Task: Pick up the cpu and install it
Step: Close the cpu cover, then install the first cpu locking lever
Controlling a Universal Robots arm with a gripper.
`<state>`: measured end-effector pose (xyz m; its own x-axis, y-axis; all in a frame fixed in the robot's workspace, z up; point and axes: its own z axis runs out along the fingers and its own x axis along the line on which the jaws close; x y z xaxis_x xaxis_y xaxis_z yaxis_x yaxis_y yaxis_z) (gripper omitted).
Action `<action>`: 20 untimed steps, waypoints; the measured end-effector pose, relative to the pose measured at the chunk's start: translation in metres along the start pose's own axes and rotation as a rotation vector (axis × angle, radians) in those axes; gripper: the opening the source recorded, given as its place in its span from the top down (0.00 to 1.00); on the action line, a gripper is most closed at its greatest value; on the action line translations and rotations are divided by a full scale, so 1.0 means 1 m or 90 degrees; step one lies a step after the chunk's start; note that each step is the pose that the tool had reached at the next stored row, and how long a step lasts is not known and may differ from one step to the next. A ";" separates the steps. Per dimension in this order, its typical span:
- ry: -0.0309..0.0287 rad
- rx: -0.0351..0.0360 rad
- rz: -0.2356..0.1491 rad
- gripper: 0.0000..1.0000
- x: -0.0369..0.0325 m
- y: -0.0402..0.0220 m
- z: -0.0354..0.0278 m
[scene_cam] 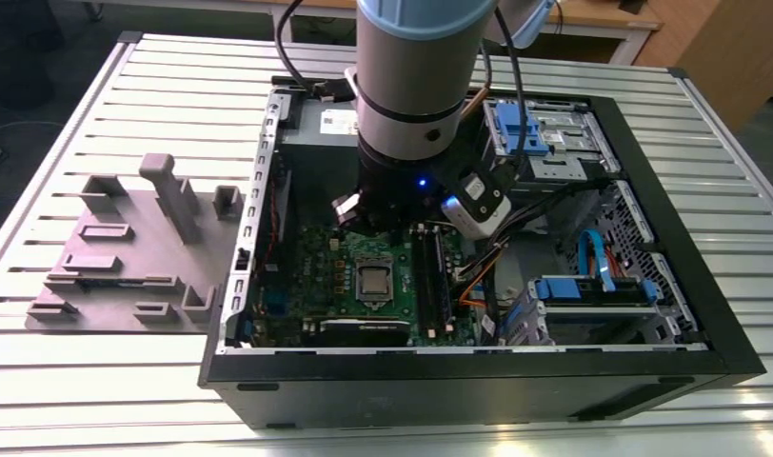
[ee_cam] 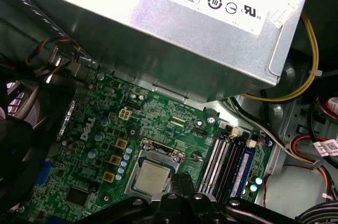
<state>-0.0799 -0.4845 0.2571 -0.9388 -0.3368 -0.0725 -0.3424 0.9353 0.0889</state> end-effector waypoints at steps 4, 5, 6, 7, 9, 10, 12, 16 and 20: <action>-0.0002 -0.0003 0.000 0.90 0.0000 0.0000 0.0001; -0.0002 -0.0004 0.000 0.90 0.0003 -0.0005 0.0001; -0.0001 -0.0003 0.000 0.90 0.0005 -0.0013 0.0000; -0.0001 -0.0003 0.000 0.90 0.0008 -0.0020 -0.0001; -0.0001 -0.0003 0.000 0.90 0.0013 -0.0035 -0.0003; -0.0001 -0.0003 0.000 0.90 0.0013 -0.0035 -0.0003; -0.0002 -0.0004 0.000 0.90 0.0014 -0.0037 -0.0003; -0.0004 -0.0010 0.000 0.90 0.0028 -0.0077 -0.0008; -0.0004 -0.0011 0.000 0.90 0.0032 -0.0087 -0.0009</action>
<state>-0.0800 -0.4938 0.2570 -0.9388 -0.3366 -0.0732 -0.3424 0.9352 0.0905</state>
